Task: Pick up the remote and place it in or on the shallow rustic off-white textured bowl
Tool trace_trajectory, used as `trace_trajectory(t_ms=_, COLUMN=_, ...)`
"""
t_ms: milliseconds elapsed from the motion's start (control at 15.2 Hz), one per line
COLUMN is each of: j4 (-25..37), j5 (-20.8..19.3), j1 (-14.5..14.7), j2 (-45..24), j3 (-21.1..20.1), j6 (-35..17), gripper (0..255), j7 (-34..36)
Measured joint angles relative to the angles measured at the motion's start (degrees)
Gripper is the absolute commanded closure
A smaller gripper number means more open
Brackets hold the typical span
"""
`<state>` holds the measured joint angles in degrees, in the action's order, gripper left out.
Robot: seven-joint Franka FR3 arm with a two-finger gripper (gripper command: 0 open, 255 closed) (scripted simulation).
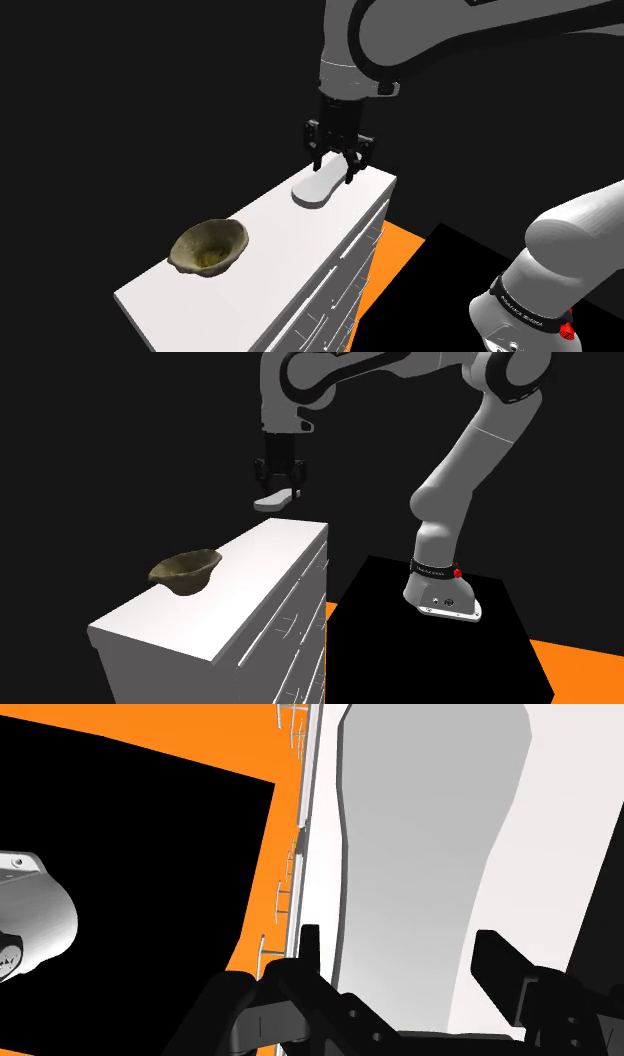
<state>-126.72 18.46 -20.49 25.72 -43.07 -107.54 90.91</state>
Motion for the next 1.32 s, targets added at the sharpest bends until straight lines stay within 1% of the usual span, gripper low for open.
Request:
trace_trajectory(t_ms=66, j4=1.3, j5=-0.5, j1=-0.4, j2=-1.2, j3=-1.1, j6=0.0, gripper=255, j7=1.1)
trace_trajectory(t_ms=198, j4=5.0, j5=-2.4, j1=-1.6, j2=-5.1, j3=-4.5, j6=-0.4, gripper=255, j7=4.6)
trace_trajectory(t_ms=396, j4=10.6, j5=-7.1, j1=-3.6, j2=-12.3, j3=-10.4, j6=-1.1, gripper=255, j7=10.7)
trace_trajectory(t_ms=462, j4=12.5, j5=-9.2, j1=-4.1, j2=-15.2, j3=-12.5, j6=-1.2, gripper=255, j7=13.2)
trace_trajectory(t_ms=528, j4=15.4, j5=-12.6, j1=-4.8, j2=-19.5, j3=-15.4, j6=-1.3, gripper=255, j7=16.7)
trace_trajectory(t_ms=594, j4=18.2, j5=-16.7, j1=-4.8, j2=-24.2, j3=-17.7, j6=-1.1, gripper=255, j7=20.5)
trace_trajectory(t_ms=660, j4=20.6, j5=-20.4, j1=-4.0, j2=-28.0, j3=-19.0, j6=-0.6, gripper=255, j7=23.7)
trace_trajectory(t_ms=726, j4=22.9, j5=-23.5, j1=-2.6, j2=-31.4, j3=-19.6, j6=0.2, gripper=255, j7=26.4)
trace_trajectory(t_ms=792, j4=26.1, j5=-27.2, j1=-0.4, j2=-35.4, j3=-19.7, j6=1.6, gripper=255, j7=29.3)
trace_trajectory(t_ms=858, j4=28.9, j5=-30.8, j1=2.6, j2=-39.4, j3=-19.2, j6=2.5, gripper=255, j7=32.2)
trace_trajectory(t_ms=990, j4=35.3, j5=-36.3, j1=9.0, j2=-45.9, j3=-17.3, j6=5.2, gripper=255, j7=36.4)
trace_trajectory(t_ms=1056, j4=38.3, j5=-38.1, j1=11.4, j2=-48.2, j3=-16.4, j6=6.6, gripper=255, j7=37.4)
trace_trajectory(t_ms=1254, j4=50.2, j5=-44.0, j1=21.4, j2=-56.9, j3=-12.7, j6=11.4, gripper=255, j7=40.4)
trace_trajectory(t_ms=1320, j4=55.4, j5=-45.9, j1=25.4, j2=-60.1, j3=-11.2, j6=13.5, gripper=255, j7=40.9)
